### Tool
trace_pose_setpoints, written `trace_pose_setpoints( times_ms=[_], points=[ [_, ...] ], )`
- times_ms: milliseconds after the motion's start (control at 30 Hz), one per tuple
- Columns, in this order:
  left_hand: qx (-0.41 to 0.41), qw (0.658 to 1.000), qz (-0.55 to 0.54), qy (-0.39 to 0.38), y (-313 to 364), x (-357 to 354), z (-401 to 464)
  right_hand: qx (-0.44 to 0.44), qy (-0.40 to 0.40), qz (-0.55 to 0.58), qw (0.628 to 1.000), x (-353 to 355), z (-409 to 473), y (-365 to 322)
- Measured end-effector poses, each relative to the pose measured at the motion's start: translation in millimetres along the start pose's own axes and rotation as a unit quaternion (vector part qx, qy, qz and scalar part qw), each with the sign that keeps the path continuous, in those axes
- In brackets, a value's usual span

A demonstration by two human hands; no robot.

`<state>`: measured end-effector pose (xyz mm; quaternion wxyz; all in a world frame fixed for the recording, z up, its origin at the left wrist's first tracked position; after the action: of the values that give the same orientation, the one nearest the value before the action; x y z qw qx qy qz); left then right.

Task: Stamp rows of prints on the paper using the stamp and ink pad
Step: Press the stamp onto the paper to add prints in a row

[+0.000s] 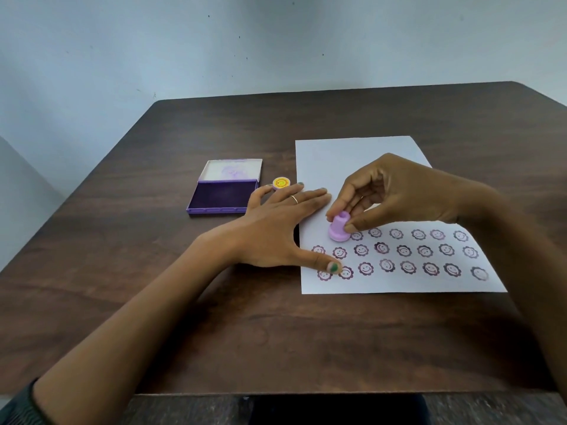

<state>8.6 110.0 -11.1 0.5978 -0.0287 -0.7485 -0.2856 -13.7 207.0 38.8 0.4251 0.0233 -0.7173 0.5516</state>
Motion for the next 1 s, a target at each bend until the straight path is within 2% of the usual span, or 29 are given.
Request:
trace_pose_setpoints(
  times_ms=[467,1000],
  points=[
    [-0.002,1.0,0.001,0.006,0.6,0.7,-0.7,0.013,-0.012,0.009,1.0,-4.3,1.8,-2.9],
    [0.001,1.0,-0.003,-0.001,-0.2,0.1,0.0,-0.009,0.021,-0.056,0.998,1.5,2.0,-4.8]
  ],
)
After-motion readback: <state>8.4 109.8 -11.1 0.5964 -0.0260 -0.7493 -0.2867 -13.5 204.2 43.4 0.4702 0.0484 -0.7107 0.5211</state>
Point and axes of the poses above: each hand's wrist, its own z-axis towards the middle knuckle, its own x-axis out of the back of the hand, y = z × x, the point moved 9 cm from there along z, towards the middle knuckle, and after that the axes turned 7 degrees about -z, right-handed, at the moved point
